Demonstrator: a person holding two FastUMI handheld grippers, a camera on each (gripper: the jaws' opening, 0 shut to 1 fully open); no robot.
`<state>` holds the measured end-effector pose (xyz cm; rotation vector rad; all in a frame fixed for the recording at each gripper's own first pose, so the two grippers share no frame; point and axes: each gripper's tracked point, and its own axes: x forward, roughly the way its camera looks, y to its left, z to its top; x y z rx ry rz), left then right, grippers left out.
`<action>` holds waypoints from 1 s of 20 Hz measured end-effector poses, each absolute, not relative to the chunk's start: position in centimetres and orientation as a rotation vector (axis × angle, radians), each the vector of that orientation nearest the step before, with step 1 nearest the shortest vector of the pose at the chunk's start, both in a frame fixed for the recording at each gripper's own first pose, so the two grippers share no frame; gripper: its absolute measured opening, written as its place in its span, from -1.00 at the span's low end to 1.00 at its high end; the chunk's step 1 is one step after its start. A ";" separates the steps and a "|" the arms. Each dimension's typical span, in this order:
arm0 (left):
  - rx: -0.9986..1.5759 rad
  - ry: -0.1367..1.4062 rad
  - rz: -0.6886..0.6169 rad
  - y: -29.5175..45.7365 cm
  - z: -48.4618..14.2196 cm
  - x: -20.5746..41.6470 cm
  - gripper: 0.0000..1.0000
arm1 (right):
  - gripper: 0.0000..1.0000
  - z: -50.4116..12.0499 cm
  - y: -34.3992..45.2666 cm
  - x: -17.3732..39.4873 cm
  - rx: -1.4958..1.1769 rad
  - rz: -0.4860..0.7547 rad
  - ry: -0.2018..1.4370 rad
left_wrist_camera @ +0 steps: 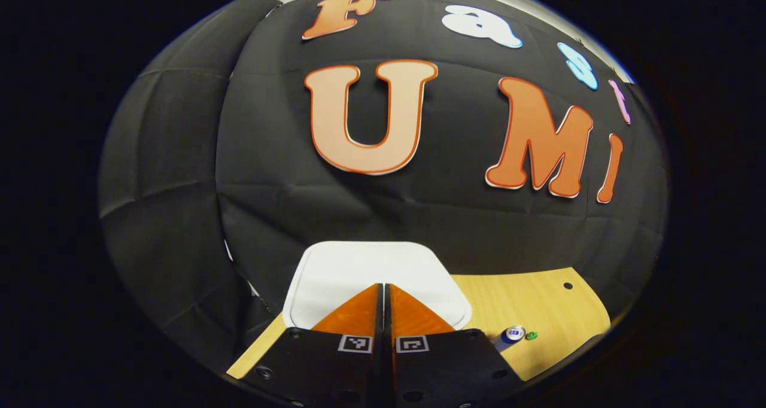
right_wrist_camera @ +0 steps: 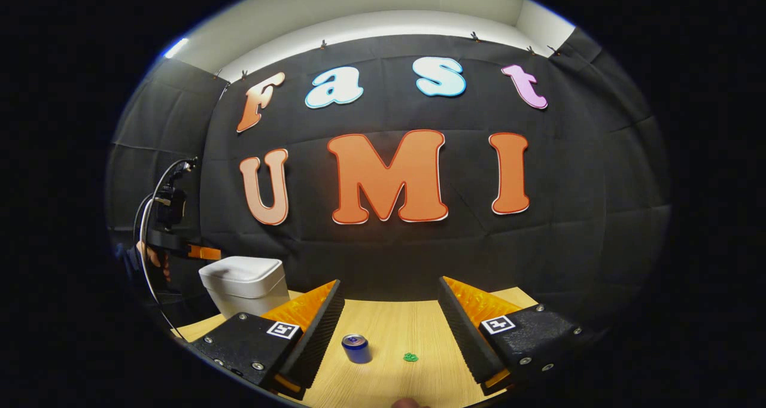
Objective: Press the lid of the desktop garbage bin to open it, pick up the crumpled paper on the desktop and throw it into the bin, then pick up the pop can on the desktop and drop it into the bin, and finally close the garbage bin lid.
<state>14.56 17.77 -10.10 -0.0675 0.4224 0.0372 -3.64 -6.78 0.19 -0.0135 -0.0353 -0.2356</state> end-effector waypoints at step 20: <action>0.036 0.172 -0.005 15.9 -3.8 13.4 -0.72 | 0.88 -2.2 -5.7 -2.1 -0.007 -0.284 0.045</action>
